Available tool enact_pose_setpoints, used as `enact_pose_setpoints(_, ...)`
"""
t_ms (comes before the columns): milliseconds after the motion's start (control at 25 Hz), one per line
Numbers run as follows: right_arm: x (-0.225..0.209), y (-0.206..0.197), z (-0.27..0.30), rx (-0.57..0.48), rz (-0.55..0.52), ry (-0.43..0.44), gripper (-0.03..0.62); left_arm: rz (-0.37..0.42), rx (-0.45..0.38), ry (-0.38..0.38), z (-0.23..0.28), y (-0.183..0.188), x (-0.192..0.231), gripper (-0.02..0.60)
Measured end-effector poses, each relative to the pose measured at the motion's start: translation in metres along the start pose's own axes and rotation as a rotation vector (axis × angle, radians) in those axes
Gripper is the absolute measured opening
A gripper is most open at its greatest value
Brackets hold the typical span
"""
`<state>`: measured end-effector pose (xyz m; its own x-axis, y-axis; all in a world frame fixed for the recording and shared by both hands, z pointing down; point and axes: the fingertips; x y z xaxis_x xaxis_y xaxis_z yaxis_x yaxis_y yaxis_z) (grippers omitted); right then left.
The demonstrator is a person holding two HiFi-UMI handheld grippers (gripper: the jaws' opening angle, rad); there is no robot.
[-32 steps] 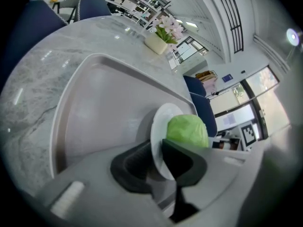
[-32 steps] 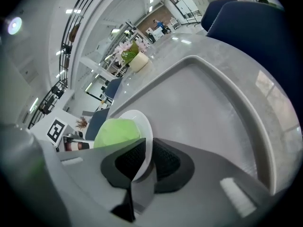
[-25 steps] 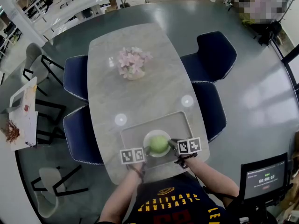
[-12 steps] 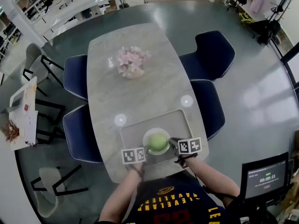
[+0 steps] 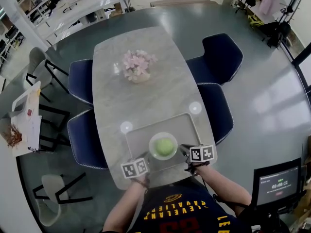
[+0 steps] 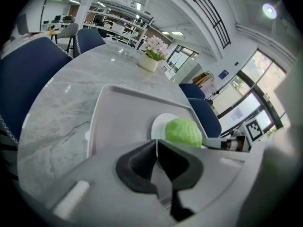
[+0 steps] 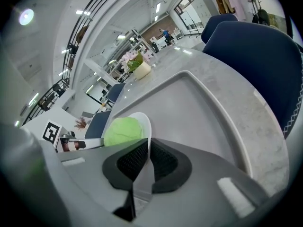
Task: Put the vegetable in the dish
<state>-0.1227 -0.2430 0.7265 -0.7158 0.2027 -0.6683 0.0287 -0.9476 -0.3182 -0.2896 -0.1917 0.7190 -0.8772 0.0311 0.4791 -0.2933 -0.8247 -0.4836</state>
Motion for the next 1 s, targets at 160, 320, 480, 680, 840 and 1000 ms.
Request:
enact_pose_setpoints(160, 0.007, -0.008, -0.012, -0.02, 0.001, 0.024, 0.007, 0.004, -0.045, -0.005, -0.019, -0.008, -0.004, 0.002)
enact_pose_setpoints(320, 0.016, -0.014, -0.022, -0.049, -0.009, 0.049, 0.006, 0.057, -0.041, -0.056, -0.032, -0.02, -0.02, 0.002)
enact_pose_setpoints(480, 0.028, -0.017, -0.032, -0.076, -0.054, 0.07, 0.006, 0.148, -0.053, -0.102, -0.044, -0.02, -0.043, 0.002)
enact_pose_setpoints(680, 0.061, -0.017, -0.056, -0.122, -0.172, 0.113, 0.006, 0.219, -0.082, -0.109, -0.066, -0.018, -0.061, 0.002)
enact_pose_setpoints(840, 0.081, -0.008, -0.069, -0.153, -0.222, 0.155, 0.006, 0.082, -0.161, -0.181, -0.083, 0.002, -0.072, 0.002)
enact_pose_setpoints(1000, 0.1, 0.006, -0.078, -0.184, -0.266, 0.213, 0.006, 0.104, -0.252, -0.231, -0.094, 0.036, -0.092, 0.002)
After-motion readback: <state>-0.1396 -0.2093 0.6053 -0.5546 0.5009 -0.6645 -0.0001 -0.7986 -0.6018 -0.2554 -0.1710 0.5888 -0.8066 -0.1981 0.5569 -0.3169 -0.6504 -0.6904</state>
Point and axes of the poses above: the fingertips, and each gripper's own axes: z forward along the fingers, x to its left, y out of its top, and after that the axes turned 6 degrees about z, right-handed
